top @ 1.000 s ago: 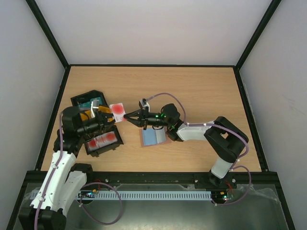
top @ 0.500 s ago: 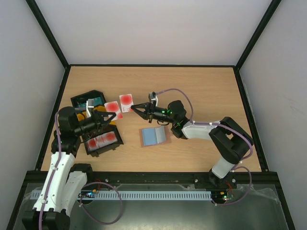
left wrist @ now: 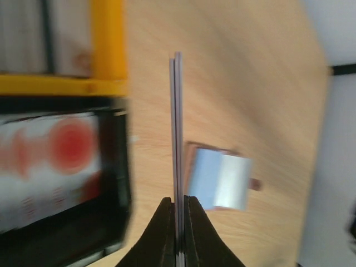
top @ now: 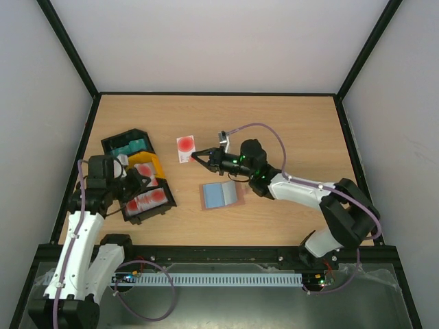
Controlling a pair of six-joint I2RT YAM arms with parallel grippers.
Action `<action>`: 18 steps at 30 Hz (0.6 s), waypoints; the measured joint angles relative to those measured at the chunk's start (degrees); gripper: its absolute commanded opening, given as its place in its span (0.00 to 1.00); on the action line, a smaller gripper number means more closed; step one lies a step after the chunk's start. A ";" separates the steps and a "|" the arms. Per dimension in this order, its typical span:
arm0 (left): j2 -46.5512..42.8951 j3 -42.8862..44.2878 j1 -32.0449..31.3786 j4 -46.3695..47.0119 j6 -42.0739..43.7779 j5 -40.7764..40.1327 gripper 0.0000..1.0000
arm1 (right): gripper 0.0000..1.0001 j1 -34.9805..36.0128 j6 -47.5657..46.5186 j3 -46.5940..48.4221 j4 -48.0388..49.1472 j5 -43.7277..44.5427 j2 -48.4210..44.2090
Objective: Put the credit cards into the card holder
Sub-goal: Place the credit card in the storage box.
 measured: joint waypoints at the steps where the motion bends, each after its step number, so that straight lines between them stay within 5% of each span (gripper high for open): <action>1: -0.11 0.02 0.00 -2.14 0.94 -2.32 0.03 | 0.02 -0.02 -2.40 0.46 -3.69 1.07 -0.87; 8: -1.77 -0.92 -2.47 -13.73 2.03 -14.14 0.03 | 0.02 -0.07 -13.16 1.07 -21.16 7.37 -6.19; 18: 1.60 -3.82 -9.86 -14.93 -3.06 -21.29 0.05 | 0.02 -0.07 -16.92 0.74 -27.28 9.62 -7.63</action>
